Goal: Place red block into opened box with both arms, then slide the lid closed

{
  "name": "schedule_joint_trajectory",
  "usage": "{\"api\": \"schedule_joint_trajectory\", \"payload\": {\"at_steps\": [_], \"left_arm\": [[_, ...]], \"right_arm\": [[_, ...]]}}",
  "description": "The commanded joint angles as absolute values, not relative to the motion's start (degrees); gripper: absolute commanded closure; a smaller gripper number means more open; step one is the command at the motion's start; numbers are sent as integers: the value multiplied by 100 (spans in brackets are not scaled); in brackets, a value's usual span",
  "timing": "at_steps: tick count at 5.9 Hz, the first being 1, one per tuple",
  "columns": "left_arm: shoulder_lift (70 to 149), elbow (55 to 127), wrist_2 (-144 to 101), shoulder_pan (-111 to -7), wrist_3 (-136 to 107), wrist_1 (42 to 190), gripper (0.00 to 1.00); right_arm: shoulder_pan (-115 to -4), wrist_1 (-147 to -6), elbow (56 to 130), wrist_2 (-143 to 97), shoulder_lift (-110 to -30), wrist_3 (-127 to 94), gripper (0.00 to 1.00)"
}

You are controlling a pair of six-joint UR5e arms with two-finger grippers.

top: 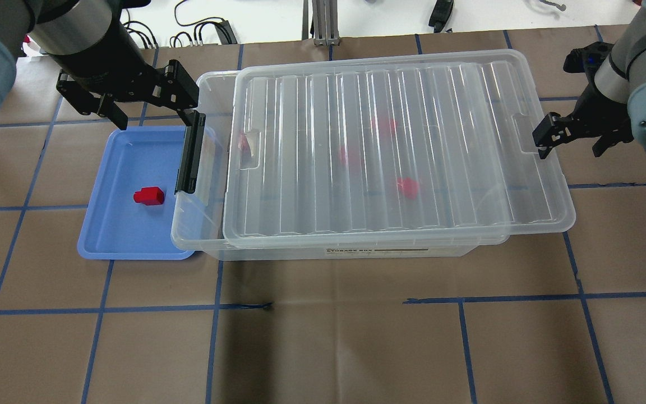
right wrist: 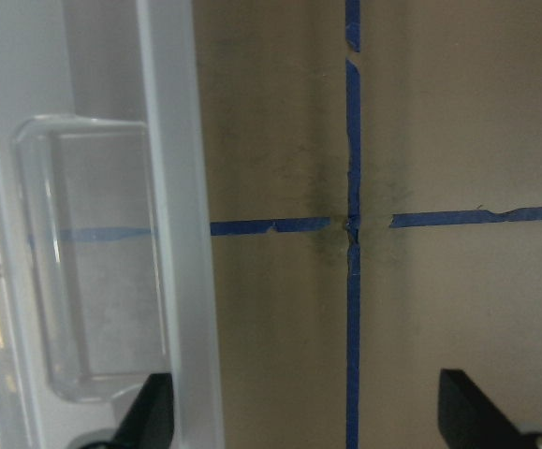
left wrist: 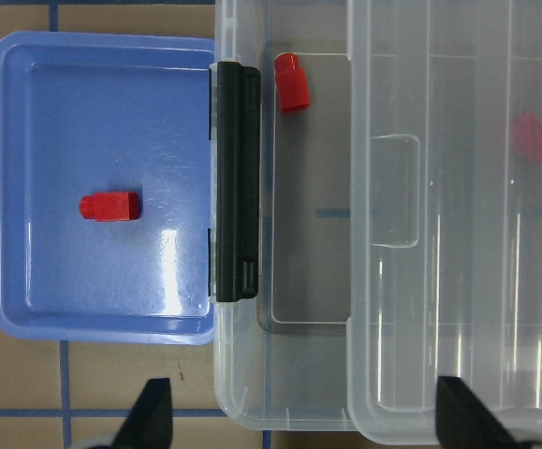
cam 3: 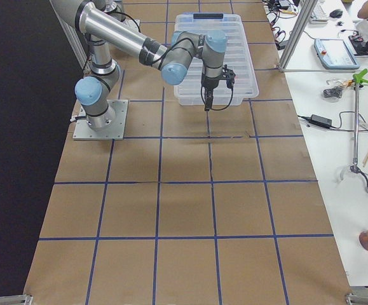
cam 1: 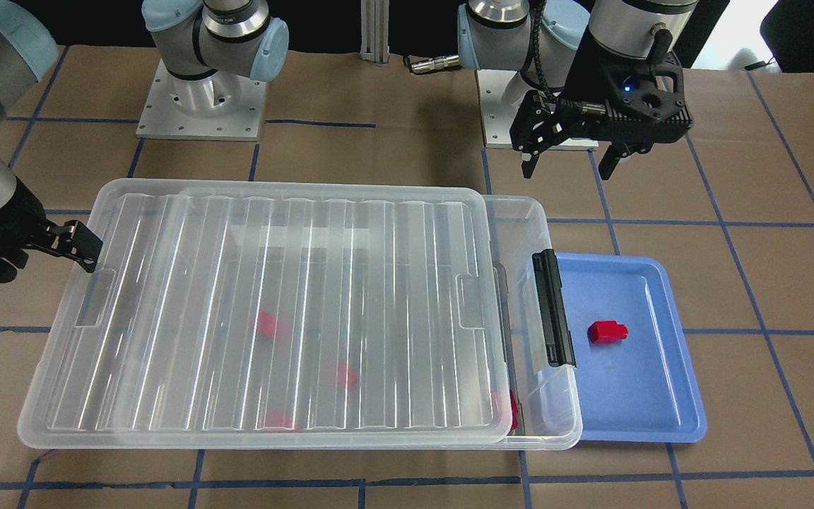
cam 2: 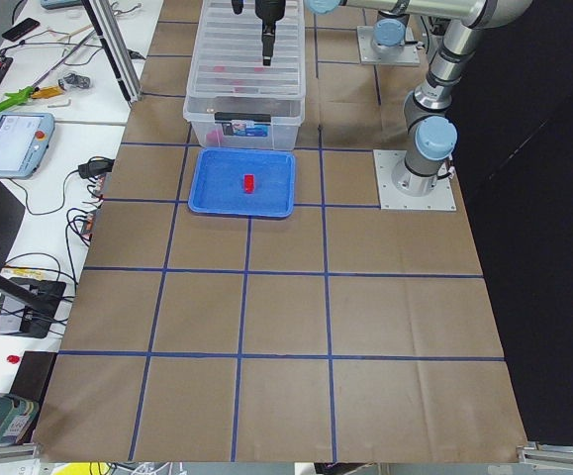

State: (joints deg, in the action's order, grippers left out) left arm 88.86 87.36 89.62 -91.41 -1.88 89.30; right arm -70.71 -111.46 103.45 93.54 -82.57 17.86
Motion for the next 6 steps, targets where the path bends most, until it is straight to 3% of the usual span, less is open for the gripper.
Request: {"api": "schedule_joint_trajectory", "payload": {"at_steps": [1, 6], "left_arm": [[8886, 8736, 8956, -9141, -185, 8930, 2], [8886, 8736, 8956, -9141, -185, 8930, 2]], "right_arm": [[-6752, -11259, 10345, 9439, -8235, 2179, 0], [-6030, -11382, 10318, 9615, -8235, 2961, 0]]}}
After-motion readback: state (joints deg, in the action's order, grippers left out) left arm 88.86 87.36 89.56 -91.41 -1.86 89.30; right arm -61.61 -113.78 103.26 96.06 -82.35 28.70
